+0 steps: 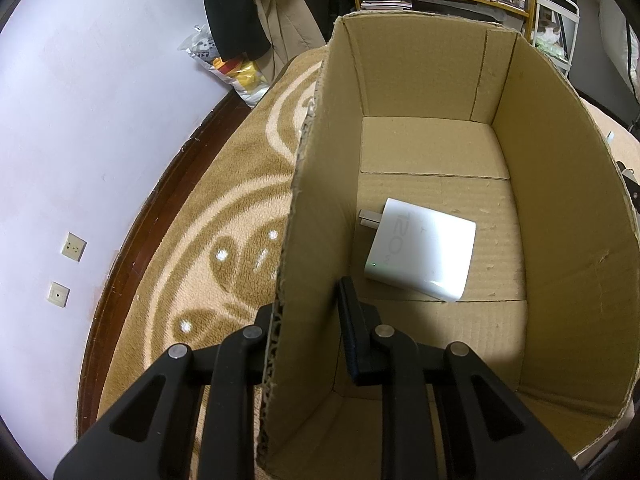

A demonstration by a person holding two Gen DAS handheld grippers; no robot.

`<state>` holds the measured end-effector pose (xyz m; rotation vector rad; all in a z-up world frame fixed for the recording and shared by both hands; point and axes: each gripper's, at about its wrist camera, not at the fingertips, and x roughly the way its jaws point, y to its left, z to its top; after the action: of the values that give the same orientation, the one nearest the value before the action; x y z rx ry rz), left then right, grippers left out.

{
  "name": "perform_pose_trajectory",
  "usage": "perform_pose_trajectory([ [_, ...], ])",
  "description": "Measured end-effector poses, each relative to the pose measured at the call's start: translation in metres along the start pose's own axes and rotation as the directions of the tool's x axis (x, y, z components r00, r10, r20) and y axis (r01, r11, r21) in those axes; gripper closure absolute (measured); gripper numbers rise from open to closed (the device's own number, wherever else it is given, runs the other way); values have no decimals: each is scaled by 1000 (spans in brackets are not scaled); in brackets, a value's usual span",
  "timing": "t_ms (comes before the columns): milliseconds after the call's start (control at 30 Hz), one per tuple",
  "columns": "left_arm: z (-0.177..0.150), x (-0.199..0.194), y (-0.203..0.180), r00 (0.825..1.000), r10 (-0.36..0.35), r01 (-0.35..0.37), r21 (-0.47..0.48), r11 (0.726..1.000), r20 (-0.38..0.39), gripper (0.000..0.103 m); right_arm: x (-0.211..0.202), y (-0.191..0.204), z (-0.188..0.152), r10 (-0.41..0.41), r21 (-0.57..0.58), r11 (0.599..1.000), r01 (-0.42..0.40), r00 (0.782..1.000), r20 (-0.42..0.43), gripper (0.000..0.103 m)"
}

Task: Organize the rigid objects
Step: 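Move the right gripper back to the items beside the white tube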

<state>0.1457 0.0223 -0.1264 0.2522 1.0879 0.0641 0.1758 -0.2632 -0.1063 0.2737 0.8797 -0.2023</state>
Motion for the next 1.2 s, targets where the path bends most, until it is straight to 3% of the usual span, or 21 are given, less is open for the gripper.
perform_pose_trajectory([
  [367,0,1,-1,1000,3,-3,2,1000,-4,82,-4,-5,0,8,-5,1000,-7,997,76,8],
  [433,0,1,-1,1000,4,-4,3,1000,-4,82,-5,-4,1,34,-8,999,-33,996,81,12],
  [500,0,1,-1,1000,4,-4,3,1000,-4,82,-5,-3,1,64,-9,998,-63,995,74,28],
  [867,-1,4,-1,1000,6,-6,3,1000,-8,82,4,-4,-4,56,36,998,-58,998,42,35],
  [1100,-1,5,-2,1000,9,-9,6,1000,-10,82,-5,-13,-1,81,76,993,-86,994,70,58],
  [1200,-1,5,-2,1000,9,-9,7,1000,-11,82,-7,-14,0,88,85,992,-94,994,69,59],
])
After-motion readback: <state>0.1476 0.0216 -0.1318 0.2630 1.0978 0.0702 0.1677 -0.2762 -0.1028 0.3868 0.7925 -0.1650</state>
